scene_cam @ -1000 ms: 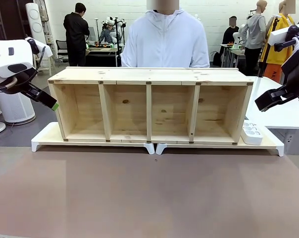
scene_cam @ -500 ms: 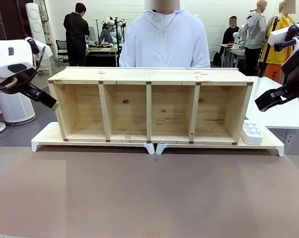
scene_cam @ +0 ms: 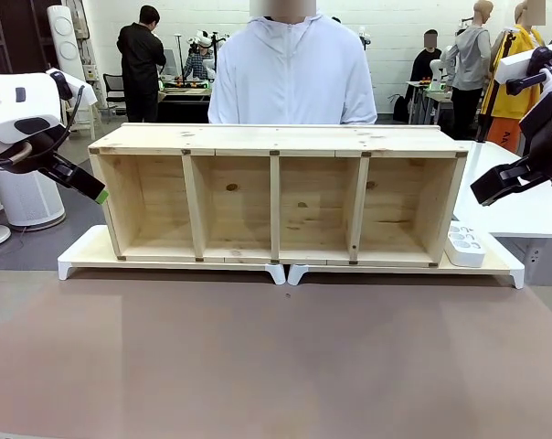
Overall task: Perform cable management.
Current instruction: When the cord part of the Power Cable appears at the lower middle area of the table and stops, grasp the cord part of the Power Cable.
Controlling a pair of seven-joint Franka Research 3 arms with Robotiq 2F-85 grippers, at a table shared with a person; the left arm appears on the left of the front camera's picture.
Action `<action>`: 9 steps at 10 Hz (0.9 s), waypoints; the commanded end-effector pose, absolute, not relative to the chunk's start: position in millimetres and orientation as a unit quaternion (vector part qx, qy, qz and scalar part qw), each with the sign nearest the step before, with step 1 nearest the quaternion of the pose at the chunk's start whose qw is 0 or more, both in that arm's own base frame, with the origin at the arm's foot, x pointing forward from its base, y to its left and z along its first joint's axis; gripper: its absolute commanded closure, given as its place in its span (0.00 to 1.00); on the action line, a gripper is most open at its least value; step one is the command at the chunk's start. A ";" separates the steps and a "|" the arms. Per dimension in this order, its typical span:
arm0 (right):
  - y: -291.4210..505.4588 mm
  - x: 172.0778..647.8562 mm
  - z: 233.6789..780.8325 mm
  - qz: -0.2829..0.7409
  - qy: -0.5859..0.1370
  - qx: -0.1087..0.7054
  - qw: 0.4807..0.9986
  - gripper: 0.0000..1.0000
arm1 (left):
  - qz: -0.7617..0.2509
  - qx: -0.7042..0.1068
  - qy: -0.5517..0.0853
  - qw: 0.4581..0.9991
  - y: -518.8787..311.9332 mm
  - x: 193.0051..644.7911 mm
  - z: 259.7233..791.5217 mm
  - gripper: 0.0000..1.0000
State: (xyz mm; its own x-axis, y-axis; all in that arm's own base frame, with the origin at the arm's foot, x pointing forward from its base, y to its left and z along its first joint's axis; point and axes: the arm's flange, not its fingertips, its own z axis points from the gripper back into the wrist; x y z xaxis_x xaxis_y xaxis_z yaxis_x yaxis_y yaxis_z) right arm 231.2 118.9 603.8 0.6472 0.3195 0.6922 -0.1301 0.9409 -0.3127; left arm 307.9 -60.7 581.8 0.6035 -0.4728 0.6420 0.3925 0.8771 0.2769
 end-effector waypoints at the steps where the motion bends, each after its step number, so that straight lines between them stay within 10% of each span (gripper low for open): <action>1: 118.7 231.0 604.2 0.125 -0.402 -0.120 0.899 0.00 | -0.242 0.055 -0.373 0.894 -60.5 308.6 581.1 0.00; 9: 118.7 231.0 604.2 0.125 -0.402 -0.120 0.899 0.00 | -0.242 0.055 -0.373 0.894 -60.5 308.6 581.1 0.00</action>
